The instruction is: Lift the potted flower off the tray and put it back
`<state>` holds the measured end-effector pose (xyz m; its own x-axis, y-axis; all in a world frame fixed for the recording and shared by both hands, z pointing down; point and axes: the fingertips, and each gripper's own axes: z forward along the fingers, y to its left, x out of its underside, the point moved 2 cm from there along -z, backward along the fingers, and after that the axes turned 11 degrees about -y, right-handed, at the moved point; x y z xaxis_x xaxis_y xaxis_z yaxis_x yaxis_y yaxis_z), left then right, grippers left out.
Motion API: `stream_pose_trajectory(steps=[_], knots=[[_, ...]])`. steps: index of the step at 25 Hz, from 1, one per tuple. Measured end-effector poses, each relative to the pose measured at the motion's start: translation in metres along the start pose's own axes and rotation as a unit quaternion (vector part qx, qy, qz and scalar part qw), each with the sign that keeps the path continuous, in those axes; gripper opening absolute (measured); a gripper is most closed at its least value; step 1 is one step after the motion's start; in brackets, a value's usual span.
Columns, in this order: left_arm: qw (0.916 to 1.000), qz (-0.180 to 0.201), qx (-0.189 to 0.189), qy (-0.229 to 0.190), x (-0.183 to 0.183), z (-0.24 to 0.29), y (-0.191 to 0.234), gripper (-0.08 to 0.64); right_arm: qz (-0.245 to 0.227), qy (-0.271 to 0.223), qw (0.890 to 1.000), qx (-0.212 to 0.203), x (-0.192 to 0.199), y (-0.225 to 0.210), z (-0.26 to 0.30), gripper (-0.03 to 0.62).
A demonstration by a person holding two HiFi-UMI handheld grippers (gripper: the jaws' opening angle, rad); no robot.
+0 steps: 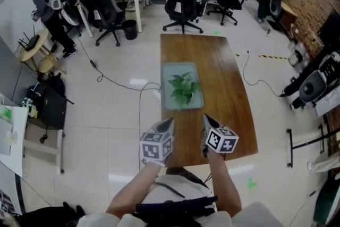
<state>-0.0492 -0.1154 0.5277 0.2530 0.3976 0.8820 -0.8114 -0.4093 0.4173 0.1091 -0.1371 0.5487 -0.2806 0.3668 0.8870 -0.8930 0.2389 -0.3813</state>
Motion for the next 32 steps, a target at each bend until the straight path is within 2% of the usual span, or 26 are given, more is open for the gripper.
stream_pose_trajectory(steps=[11,32], knots=[[0.9999,-0.002,0.014,-0.005,0.006,-0.03,-0.012,-0.005,-0.003,-0.003,1.0,-0.017,0.023,0.038,-0.026,0.0],[0.9998,-0.009,0.015,-0.013,-0.004,-0.032,-0.003,-0.005,-0.012,-0.002,1.0,-0.016,0.023,0.046,-0.023,0.0]])
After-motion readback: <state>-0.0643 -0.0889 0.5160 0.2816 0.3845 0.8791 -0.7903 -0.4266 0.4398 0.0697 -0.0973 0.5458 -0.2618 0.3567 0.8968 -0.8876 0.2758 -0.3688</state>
